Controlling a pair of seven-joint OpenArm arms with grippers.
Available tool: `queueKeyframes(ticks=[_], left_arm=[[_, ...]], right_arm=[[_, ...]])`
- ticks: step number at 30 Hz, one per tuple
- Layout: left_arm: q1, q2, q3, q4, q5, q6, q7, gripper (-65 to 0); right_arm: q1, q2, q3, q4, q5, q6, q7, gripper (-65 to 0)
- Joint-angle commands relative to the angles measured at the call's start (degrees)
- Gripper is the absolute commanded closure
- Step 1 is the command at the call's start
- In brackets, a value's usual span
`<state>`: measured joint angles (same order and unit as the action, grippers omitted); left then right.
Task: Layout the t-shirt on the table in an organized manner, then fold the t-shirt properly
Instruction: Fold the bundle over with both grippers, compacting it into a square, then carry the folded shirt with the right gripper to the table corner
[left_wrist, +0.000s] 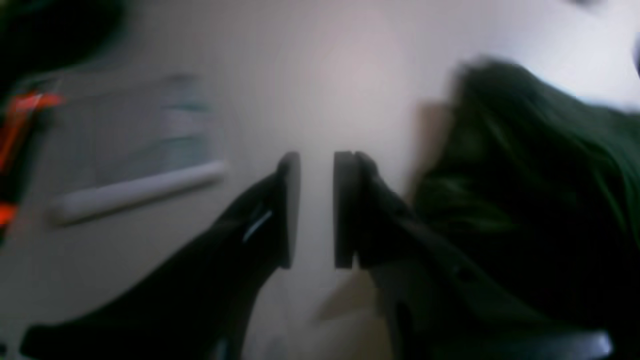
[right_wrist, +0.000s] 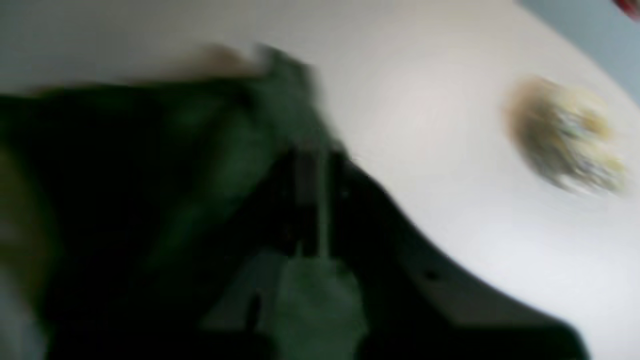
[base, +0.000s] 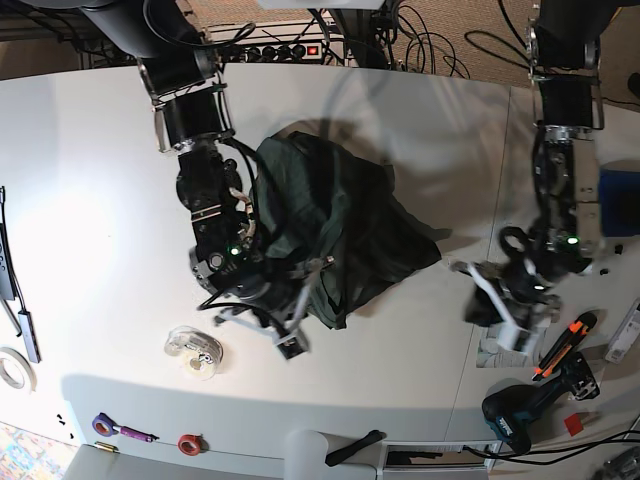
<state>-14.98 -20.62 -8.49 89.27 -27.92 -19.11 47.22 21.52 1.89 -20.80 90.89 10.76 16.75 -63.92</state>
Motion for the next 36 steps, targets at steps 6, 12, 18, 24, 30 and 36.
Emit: queueKeyframes(ticks=[6, 12, 18, 24, 30, 36], left_arm=[[-0.17, -1.40, -7.58, 0.96, -5.31, -3.15, 3.39, -10.9], [2.67, -1.92, -7.98, 0.96, -9.18, -4.98, 3.32, -10.9], [4.35, -1.75, -7.87, 0.96, -10.25, -5.20, 2.43, -10.9], [4.55, -1.77, -7.87, 0.94, -10.27, -6.47, 2.91, -10.9], [4.55, -1.79, -7.87, 0.96, -12.39, -9.29, 2.93, -10.9], [4.50, -1.77, -7.87, 0.96, -17.38, -12.57, 2.93, -10.9]], right_arm=[[-2.71, -1.57, 0.09, 0.98, 6.32, 4.15, 1.33, 0.0], [-7.56, -1.60, 0.24, -2.56, 0.72, 4.02, 9.64, 0.0], [-6.88, -1.57, 0.39, -12.92, -0.24, 3.06, 9.18, 0.0], [-7.48, -0.87, 6.99, -15.78, -9.11, -7.39, 3.39, 0.0], [-11.28, 1.14, 20.37, -14.71, -9.09, -7.39, -0.09, 0.0], [-18.64, 4.70, 29.83, -10.51, -9.03, -5.84, -0.79, 0.0]])
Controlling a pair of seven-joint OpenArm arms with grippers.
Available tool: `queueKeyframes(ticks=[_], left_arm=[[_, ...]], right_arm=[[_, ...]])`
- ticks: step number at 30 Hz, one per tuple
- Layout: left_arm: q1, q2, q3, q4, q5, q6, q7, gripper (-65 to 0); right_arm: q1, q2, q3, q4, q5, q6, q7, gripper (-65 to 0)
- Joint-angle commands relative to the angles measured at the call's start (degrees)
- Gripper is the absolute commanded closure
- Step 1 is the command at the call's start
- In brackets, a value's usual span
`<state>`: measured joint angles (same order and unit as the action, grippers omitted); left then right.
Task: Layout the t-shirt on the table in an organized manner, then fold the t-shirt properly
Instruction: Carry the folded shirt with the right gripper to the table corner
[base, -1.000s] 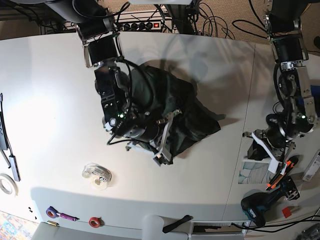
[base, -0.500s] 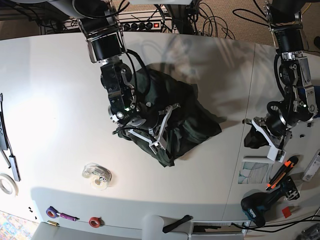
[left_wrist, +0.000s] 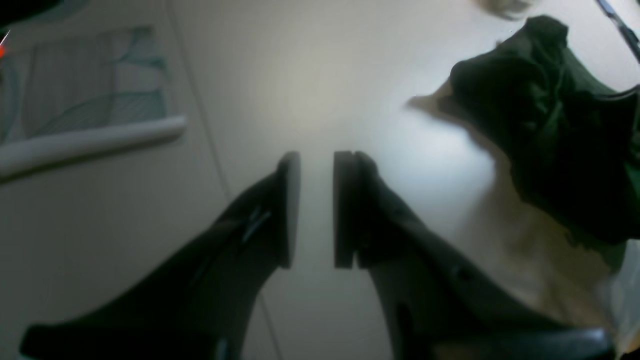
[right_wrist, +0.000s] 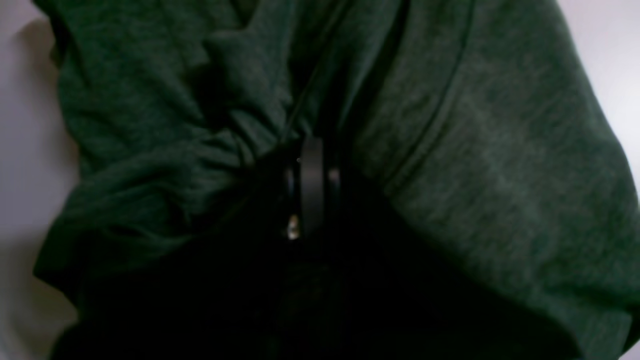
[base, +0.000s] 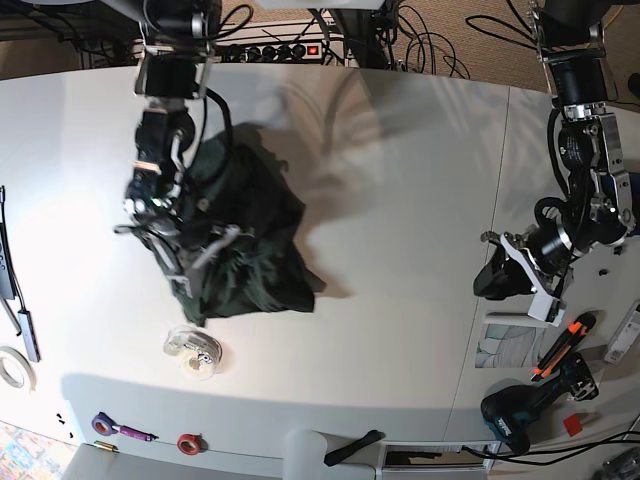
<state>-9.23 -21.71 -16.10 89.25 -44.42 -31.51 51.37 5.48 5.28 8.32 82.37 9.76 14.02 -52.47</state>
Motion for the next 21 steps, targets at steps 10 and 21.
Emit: queueKeyframes(ticks=[10, 21], left_arm=[[-1.25, -0.68, -0.26, 0.98, -0.85, -0.13, -1.20, -10.9], [-1.29, -0.68, -0.26, 0.98, -0.87, -0.11, -1.42, -10.9]], right_arm=[[-12.98, 7.50, 13.84, 7.76, -7.67, -3.10, -12.22, 0.0], [-11.93, 17.53, 19.65, 7.93, -5.35, -1.81, -6.93, 0.0]])
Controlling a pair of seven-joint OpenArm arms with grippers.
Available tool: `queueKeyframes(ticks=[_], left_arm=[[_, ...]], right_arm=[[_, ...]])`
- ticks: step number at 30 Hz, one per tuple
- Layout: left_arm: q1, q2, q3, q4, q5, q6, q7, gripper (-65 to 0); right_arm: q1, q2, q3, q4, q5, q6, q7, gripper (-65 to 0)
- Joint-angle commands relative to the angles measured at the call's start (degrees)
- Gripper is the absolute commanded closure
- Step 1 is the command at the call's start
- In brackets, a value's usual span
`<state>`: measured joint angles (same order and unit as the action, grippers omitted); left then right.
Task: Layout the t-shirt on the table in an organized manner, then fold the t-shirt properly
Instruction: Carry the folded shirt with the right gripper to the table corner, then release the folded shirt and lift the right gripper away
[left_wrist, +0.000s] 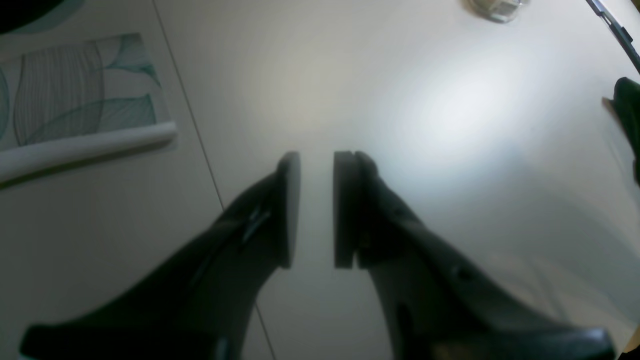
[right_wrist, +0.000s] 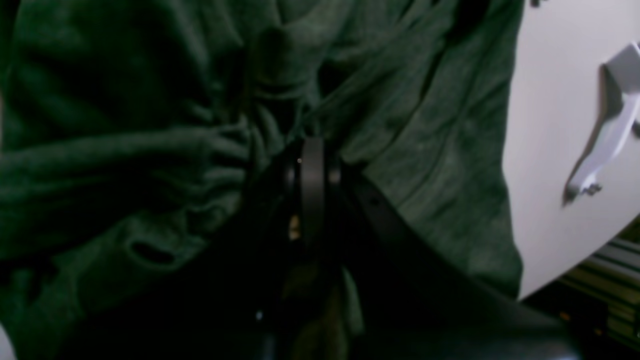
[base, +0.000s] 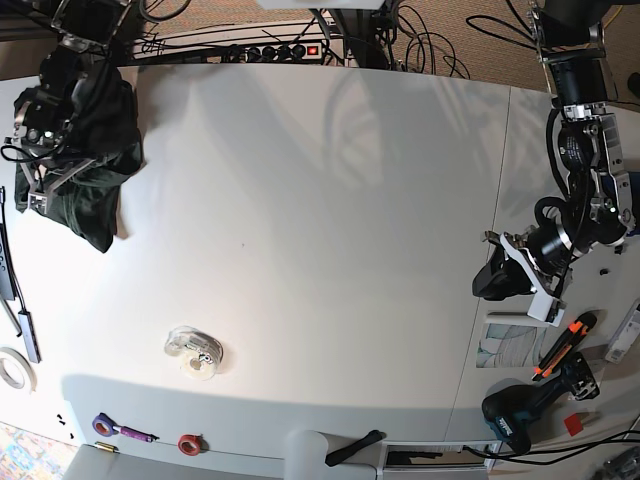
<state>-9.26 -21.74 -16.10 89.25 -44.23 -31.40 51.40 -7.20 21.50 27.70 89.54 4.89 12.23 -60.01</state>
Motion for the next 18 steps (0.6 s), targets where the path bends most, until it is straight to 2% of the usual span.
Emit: queueKeyframes(ticks=[1, 7, 13, 15, 17, 18], left_arm=[[-1.25, -0.66, -0.26, 0.98, -1.07, -0.22, -1.49, -10.9], [-1.27, -0.66, -0.26, 0.98, -1.05, -0.24, -1.49, -10.9], [-1.57, -0.87, -0.26, 0.98, -2.82, -0.37, -1.46, -10.9], [-2.34, -1.40, -0.28, 0.98, -6.08, -3.52, -1.46, -8.8], [-3.50, -2.08, -0.28, 0.98, -10.58, -8.20, -1.51, 0.0], [-4.09, -2.21, -0.39, 1.01, -13.18, -8.60, -1.51, 0.0]], right_arm=[[1.14, 1.99, 0.26, 0.74, 0.37, -0.02, 0.92, 0.0], [5.03, 3.10, 0.20, 0.74, 0.68, 0.04, 2.14, 0.0], [9.99, 3.28, 0.22, 0.94, 0.68, -0.04, 6.93, 0.0], [12.39, 3.26, 0.22, 1.95, 0.85, -0.02, 7.89, 0.0], [13.88, 3.28, 0.22, 4.59, 2.43, 0.02, 10.23, 0.0], [14.01, 3.26, 0.22, 6.54, 2.67, 0.22, 11.26, 0.0]])
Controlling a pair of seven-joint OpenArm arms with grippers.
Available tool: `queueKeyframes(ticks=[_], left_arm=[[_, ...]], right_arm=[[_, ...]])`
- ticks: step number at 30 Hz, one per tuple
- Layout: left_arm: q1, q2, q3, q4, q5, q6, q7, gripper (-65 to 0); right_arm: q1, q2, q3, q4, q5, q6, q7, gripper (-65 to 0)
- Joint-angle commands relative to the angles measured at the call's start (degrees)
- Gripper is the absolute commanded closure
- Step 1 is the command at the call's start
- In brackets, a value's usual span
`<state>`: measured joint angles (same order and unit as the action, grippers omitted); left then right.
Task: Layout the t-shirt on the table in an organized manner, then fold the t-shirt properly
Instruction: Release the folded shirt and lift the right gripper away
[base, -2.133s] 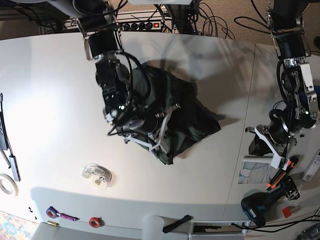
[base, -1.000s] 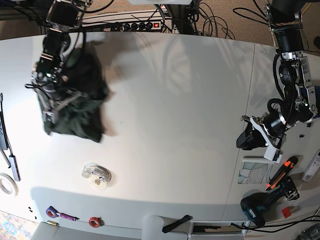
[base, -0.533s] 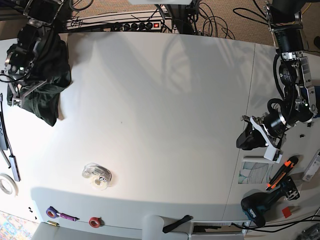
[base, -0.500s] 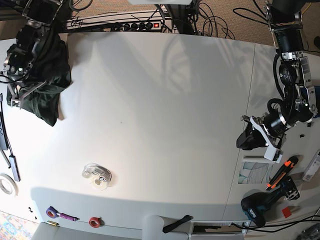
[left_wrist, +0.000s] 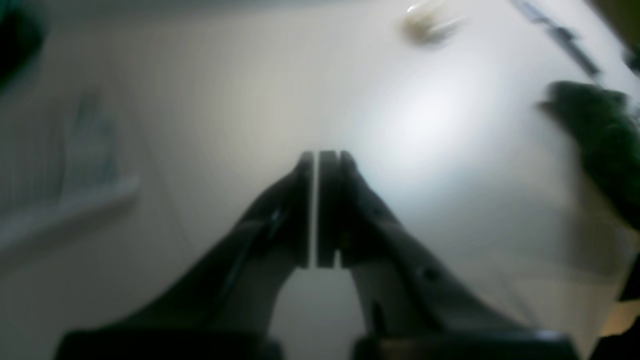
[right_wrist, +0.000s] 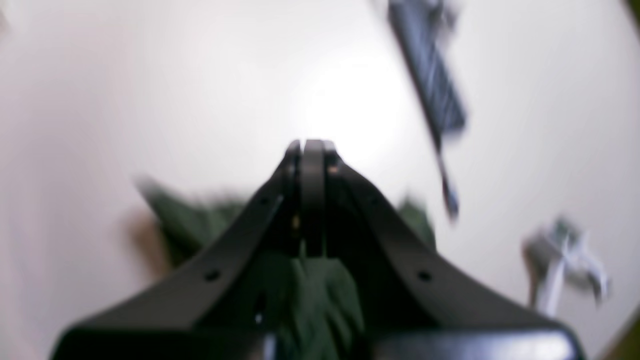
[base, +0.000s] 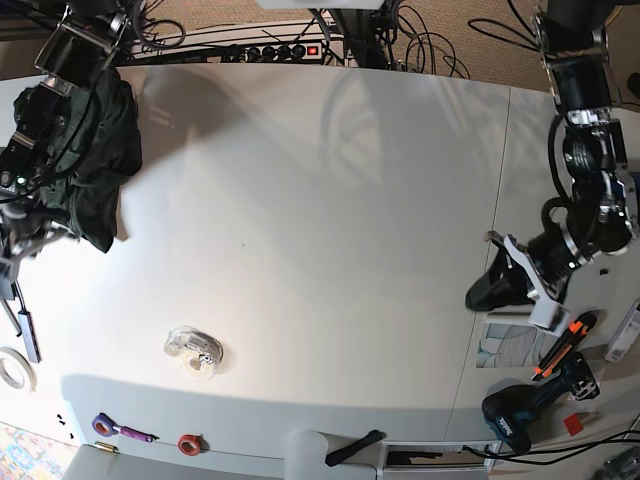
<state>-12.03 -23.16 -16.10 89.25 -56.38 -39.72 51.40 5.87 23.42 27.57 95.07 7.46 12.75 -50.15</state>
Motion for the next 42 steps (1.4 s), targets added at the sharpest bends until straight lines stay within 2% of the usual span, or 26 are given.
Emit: queueKeyframes(ticks=[1, 5, 9, 12, 16, 21, 26, 29, 32, 37, 40, 42], left_arm=[[-1.70, -0.81, -0.63, 1.07, -3.32, -0.28, -2.01, 0.0], [-2.03, -0.74, -2.93, 1.95, -5.44, -0.28, -3.80, 0.0], [2.32, -0.81, -7.89, 5.70, -9.09, -0.28, -1.33, 0.0], [8.35, -0.83, -12.50, 11.47, -13.27, -0.28, 3.23, 0.0], [18.36, -0.83, -19.80, 20.06, -19.85, -0.28, 11.98, 0.0], [31.41, -0.81, -30.47, 25.07, -28.62, -0.28, 18.53, 0.0], [42.66, -0.83, -35.54, 25.03, -28.62, -0.28, 26.18, 0.0], [50.60, -2.08, -34.58, 25.03, -28.62, -0.28, 28.60, 0.0], [60.02, -7.10, -31.23, 25.03, -28.62, -0.28, 28.60, 0.0], [71.41, -14.53, -21.18, 24.39, -28.62, -0.28, 28.06, 0.0], [74.79, -17.94, -12.55, 22.34, -28.62, -0.28, 21.38, 0.0], [75.14, -19.56, -5.88, 20.35, -21.07, -0.28, 15.50, 0.0]], right_arm=[[0.90, 1.31, 0.35, 3.08, 0.35, 0.61, 1.81, 0.0], [-1.73, 0.87, 0.33, 10.97, 1.20, 4.37, 1.60, 0.0], [-9.22, 0.87, 0.35, 18.93, 1.95, 4.44, 1.53, 0.0], [-16.33, 0.87, 0.35, 26.01, 1.97, 4.44, 0.70, 0.0], [-26.49, 0.87, 0.35, 34.82, 1.97, 4.44, -1.42, 0.0], [-38.95, 0.87, 0.35, 39.74, 1.95, 4.37, -3.74, 0.0], [-48.96, 0.85, 0.35, 39.74, 2.10, 4.31, -5.42, 0.0], [-54.55, 0.87, 0.33, 39.71, 6.14, 4.39, -6.34, 0.0], [-60.08, 0.87, 0.28, 38.95, 9.75, 5.03, -6.86, 0.0], [-65.13, 0.87, 0.22, 29.94, 15.02, 10.51, -6.88, 0.0], [-64.63, 1.03, 0.22, 18.80, 20.17, 13.68, -6.56, 0.0], [-63.10, 1.05, 0.17, 9.90, 23.15, 15.89, -6.62, 0.0]])
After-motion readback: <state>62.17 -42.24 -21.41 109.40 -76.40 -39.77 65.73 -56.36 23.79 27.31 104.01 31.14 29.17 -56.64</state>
